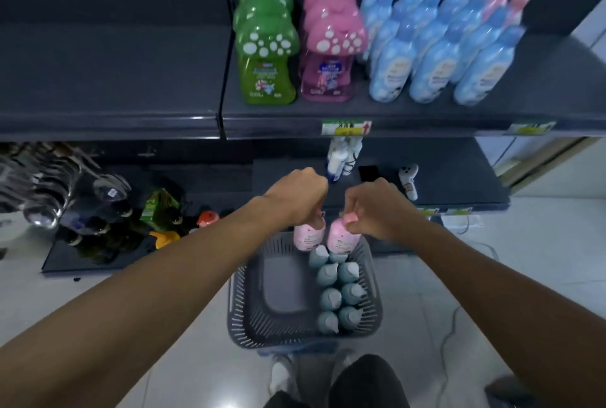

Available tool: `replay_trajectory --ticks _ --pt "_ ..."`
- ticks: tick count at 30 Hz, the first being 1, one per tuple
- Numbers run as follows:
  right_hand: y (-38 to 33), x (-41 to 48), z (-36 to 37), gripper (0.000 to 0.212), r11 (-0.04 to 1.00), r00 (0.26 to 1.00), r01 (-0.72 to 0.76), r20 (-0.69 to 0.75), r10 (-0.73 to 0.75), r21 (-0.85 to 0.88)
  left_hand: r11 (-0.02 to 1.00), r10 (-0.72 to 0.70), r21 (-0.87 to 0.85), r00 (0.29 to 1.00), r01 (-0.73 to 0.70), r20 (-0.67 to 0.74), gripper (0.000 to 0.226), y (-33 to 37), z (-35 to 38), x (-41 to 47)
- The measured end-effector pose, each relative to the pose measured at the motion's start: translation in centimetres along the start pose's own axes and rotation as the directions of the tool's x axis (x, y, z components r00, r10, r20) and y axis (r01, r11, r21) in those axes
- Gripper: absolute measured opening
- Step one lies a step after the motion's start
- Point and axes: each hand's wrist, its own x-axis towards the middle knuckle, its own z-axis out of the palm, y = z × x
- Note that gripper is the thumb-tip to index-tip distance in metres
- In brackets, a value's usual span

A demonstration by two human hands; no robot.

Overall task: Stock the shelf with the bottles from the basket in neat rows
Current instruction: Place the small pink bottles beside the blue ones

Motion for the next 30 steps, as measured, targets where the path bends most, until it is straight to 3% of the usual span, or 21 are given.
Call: replay_trajectory --ticks 12,30 --pt "0.4 -3.2 -13.6 0.017 1.0 0.983 0.008 -0.184 -0.006 0.008 0.98 0.172 0.125 0.978 -0.157 -0.121 0.032 4.9 -11.8 0.7" --pt "3.8 -6.0 -25.3 0.024 0.994 0.947 -0.097 -0.311 0.077 -0.05 0.939 0.335 0.168 0.911 -0.3 -0.241 0.031 10.1 -22.1 2.3"
